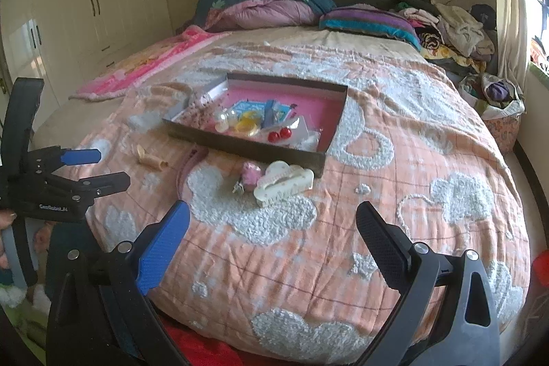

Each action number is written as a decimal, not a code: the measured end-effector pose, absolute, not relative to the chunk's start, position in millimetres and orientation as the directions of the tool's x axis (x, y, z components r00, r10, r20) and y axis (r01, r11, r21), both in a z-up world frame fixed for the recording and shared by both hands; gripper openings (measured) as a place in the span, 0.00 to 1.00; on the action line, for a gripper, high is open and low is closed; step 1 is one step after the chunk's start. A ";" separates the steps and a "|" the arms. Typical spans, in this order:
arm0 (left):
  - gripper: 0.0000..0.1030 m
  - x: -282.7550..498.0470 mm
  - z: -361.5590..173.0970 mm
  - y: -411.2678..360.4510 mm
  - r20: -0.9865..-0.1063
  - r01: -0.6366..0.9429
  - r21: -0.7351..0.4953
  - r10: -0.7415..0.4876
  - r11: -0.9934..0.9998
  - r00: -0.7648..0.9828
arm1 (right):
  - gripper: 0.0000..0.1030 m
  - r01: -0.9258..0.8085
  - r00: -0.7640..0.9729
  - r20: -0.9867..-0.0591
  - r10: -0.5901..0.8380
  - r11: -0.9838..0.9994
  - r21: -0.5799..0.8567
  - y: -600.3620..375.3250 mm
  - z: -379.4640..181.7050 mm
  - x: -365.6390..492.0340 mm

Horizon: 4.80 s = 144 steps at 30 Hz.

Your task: Organize jewelry

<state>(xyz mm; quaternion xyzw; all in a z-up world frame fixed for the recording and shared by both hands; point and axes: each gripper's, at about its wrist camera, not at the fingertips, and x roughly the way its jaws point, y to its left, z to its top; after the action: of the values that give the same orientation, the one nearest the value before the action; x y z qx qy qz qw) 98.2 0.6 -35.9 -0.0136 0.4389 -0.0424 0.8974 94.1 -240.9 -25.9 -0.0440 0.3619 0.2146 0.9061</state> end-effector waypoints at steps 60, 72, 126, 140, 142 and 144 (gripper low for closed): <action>0.05 159.5 -80.9 -33.6 -0.815 0.102 -0.106 -0.145 0.989 0.560 | 0.75 -0.383 0.565 -0.733 0.380 0.907 0.175 -263.6 -80.3 149.8; 0.05 135.6 -33.7 -19.3 -0.747 0.098 -0.138 -0.169 0.986 0.643 | 0.75 -0.441 0.607 -0.669 0.428 0.882 0.165 -247.6 -36.9 123.5; 0.05 275.7 -36.6 30.6 -0.770 0.012 -0.082 -0.071 0.997 0.634 | 0.75 -0.403 0.587 -0.749 0.307 0.913 0.058 -185.5 -53.3 280.0; 0.06 285.7 -55.2 27.5 -0.795 0.008 -0.076 -0.065 0.997 0.603 | 0.93 -0.393 0.581 -0.750 0.317 0.916 0.083 -186.2 -60.2 273.6; 0.19 284.0 -52.6 26.2 -0.793 0.006 -0.072 -0.060 0.997 0.607 | 0.93 -0.391 0.590 -0.737 0.329 0.915 0.096 -190.9 -53.4 267.5; 0.36 282.3 -48.5 25.6 -0.787 0.004 -0.071 -0.058 0.997 0.614 | 0.93 -0.390 0.601 -0.724 0.339 0.915 0.104 -194.9 -46.1 261.0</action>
<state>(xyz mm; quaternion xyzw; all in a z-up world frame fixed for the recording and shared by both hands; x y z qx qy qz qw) 282.3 25.6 -48.6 -0.0311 0.4387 -0.0173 0.8979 261.0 -194.9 -46.1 -0.0324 0.3975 0.2038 0.8941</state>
